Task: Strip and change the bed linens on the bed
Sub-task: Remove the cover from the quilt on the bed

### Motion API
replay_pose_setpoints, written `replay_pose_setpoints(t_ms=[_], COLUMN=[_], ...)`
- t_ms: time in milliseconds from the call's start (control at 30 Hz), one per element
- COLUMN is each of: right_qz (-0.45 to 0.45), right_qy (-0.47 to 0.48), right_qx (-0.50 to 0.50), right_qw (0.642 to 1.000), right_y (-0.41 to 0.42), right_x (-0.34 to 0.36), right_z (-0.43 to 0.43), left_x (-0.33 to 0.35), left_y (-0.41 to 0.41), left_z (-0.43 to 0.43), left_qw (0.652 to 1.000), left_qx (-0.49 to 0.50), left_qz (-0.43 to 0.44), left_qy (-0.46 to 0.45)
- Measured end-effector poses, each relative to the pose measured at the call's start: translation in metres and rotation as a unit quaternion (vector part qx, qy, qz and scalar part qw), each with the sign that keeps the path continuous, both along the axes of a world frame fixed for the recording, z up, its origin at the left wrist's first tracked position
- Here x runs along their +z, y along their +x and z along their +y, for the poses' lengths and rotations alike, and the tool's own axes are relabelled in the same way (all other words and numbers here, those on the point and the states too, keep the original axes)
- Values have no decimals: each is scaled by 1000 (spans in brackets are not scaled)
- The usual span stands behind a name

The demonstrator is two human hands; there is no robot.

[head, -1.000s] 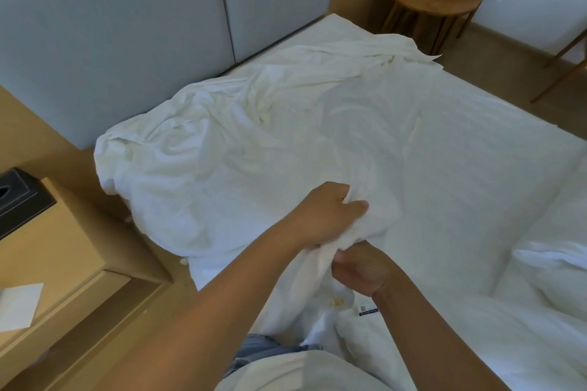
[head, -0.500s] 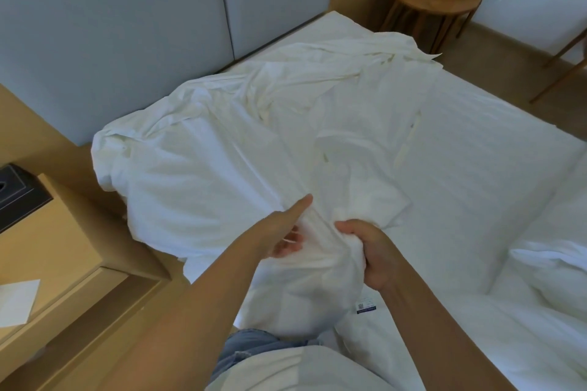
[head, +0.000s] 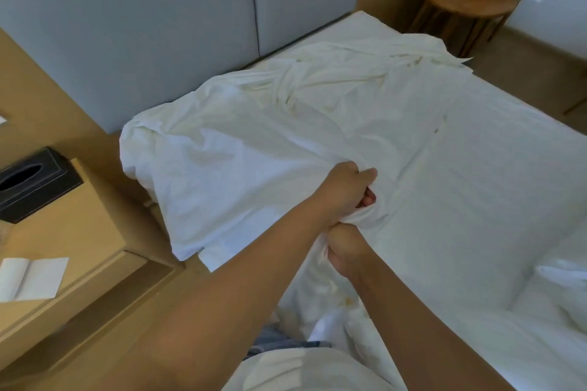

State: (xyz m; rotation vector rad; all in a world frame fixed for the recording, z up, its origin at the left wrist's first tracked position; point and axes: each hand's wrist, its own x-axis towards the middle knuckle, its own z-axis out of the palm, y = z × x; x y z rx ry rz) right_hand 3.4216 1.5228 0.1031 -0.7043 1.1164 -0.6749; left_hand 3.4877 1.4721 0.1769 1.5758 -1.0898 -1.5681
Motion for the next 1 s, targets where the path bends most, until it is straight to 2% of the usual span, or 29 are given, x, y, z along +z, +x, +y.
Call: replay_pose_setpoints(t_ms=[67,133,200,300,367,433,500,567,633,700,733,833,933,1000], right_qz=[-27,-125,-197,-183,-140,-95,-64,-87,-144,-170,-162,-108,-102,-135], right_qy=[28,77,105,131,122,109,108,74,19,-16,-26,-28,16,63], right_qx=[-29,-28,-24,34,69,89,96,84,67,66,75,89,45,8], right_qw=[999,989,974,974,980,985,987,990,987,983,984,990,994,989], right_y=[3,-11,-21,-18,-14,-13,-12,-11,-8,-6,-4,2,10,9], right_x=[6,10,15,17,15,11,10,7,10,15,17,25,25,20], right_z=[-7,-7,-9,-11,-11,-9,-7,-7,-10,-15,-18,-29,-32,-27], left_x=[-2,-12,-28,-50,-55,-54,-49,-39,-25,-14,-9,6,-7,-23], left_y=[16,35,47,52,52,54,56,54,47,45,49,70,94,102], left_z=[-2,-2,9,30,32,31,28,28,31,32,30,18,13,21], left_qw=[999,995,987,975,975,987,989,981,990,995,995,997,988,979], left_qx=[49,37,-9,-38,-30,15,79,72,18,-26,-30,44,137,137], left_qz=[6,-90,-152,-62,-23,-45,-122,-157,-80,-7,-1,5,-75,-91], left_qy=[-13,-18,59,208,217,152,16,-88,-115,-97,-91,-66,11,117])
